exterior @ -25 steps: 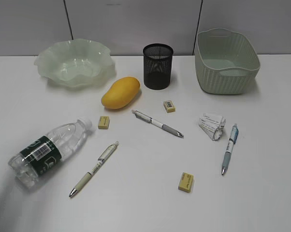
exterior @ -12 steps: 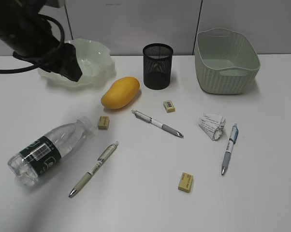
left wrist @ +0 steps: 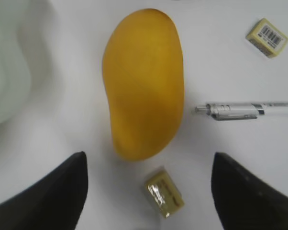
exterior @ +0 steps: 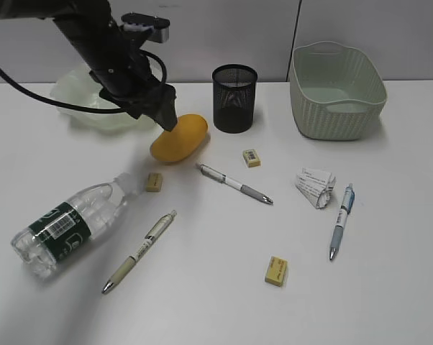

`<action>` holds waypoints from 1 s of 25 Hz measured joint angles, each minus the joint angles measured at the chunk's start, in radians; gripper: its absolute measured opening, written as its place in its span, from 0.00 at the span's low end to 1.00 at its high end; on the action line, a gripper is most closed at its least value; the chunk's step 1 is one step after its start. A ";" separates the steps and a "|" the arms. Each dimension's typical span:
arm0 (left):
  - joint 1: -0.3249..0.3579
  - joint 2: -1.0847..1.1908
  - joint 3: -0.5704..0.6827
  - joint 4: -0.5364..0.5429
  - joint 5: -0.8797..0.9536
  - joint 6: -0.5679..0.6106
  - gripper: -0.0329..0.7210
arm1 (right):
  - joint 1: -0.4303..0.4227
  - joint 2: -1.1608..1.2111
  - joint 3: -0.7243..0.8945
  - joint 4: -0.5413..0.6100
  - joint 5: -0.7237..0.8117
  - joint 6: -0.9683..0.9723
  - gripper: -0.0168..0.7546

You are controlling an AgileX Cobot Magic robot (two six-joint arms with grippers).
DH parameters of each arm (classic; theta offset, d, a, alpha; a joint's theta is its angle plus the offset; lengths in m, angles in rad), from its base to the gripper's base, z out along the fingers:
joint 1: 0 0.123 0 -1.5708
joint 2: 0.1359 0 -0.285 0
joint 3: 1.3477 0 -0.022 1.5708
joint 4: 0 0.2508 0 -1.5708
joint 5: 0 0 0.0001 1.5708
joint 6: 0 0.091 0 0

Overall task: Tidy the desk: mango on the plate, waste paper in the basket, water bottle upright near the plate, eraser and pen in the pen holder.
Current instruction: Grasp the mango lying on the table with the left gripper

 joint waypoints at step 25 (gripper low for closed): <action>-0.029 0.213 -0.079 -0.043 -0.146 0.014 0.94 | 0.000 0.000 0.000 0.000 0.000 0.000 0.75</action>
